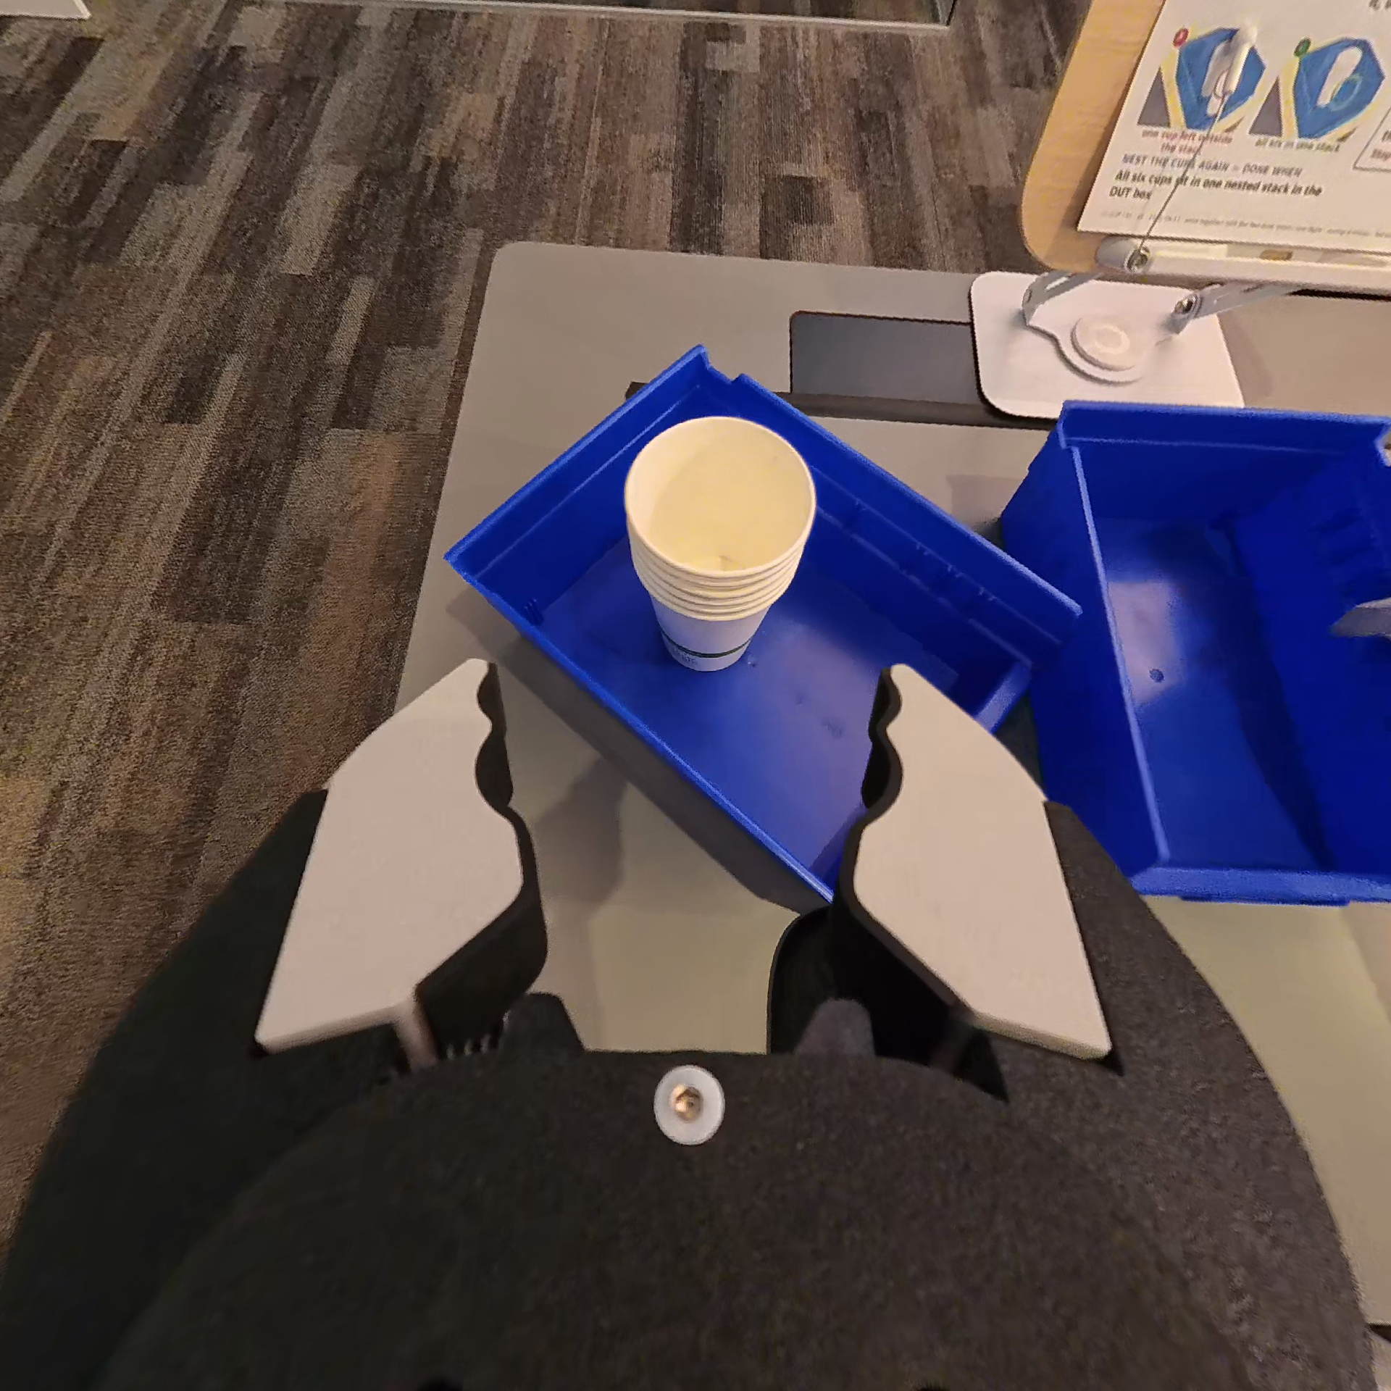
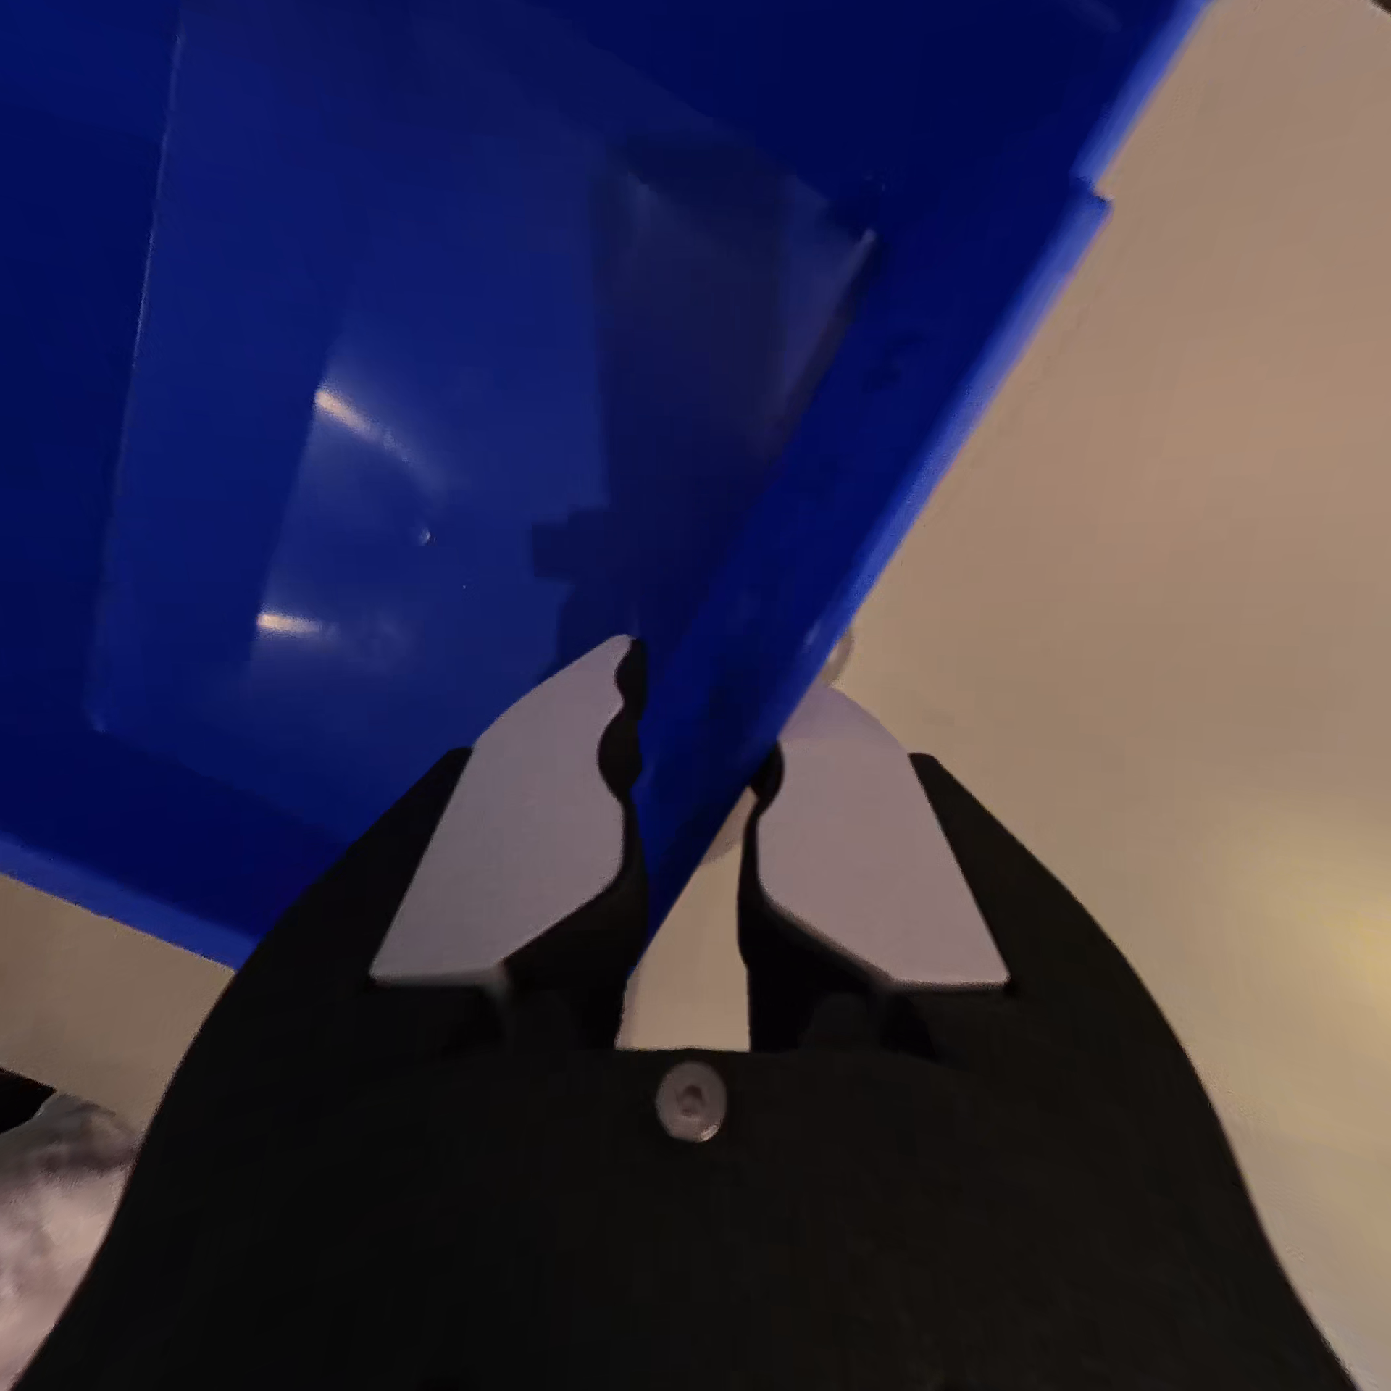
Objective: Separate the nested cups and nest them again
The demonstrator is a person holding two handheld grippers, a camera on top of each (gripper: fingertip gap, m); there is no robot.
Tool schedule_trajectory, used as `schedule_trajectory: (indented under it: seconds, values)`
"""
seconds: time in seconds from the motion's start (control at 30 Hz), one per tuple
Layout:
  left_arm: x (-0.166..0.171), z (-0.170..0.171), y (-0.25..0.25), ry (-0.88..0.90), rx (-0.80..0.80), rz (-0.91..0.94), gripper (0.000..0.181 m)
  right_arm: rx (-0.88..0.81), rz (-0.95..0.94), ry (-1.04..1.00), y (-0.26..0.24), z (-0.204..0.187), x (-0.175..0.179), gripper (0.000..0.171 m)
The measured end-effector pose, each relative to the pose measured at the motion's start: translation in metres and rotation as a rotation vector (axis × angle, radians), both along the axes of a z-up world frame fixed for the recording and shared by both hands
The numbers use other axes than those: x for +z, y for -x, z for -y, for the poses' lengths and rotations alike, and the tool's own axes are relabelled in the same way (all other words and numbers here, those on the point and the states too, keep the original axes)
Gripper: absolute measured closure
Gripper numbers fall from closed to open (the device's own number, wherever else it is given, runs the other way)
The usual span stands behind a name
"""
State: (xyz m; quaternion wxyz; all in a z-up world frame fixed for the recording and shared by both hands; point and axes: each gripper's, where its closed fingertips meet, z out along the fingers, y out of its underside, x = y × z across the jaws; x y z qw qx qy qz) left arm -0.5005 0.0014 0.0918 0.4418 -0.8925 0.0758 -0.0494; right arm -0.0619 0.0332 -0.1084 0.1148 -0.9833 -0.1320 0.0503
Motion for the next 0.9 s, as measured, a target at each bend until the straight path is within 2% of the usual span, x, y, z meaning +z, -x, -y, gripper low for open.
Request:
schedule_trajectory:
  seconds: [0.1, 0.33, 0.7, 0.9]
  values:
    - [-0.002, -0.001, -0.005, 0.011, -0.019, -0.017, 0.089, -0.024, -0.016, 0.024, -0.022, -0.005, -0.001, 0.165]
    - [-0.002, -0.004, -0.015, 0.012, -0.06, -0.027, 0.09, -0.031, 0.004, 0.048, -0.103, 0.006, -0.002, 0.166]
    - [-0.001, -0.004, -0.01, 0.004, -0.044, -0.016, 0.09, -0.243, 0.008, 0.037, -0.261, 0.06, -0.003, 0.166]
    - [-0.001, -0.002, -0.004, 0.009, -0.007, -0.02, 0.091, -0.34, 0.008, 0.033, -0.32, 0.08, -0.004, 0.166]
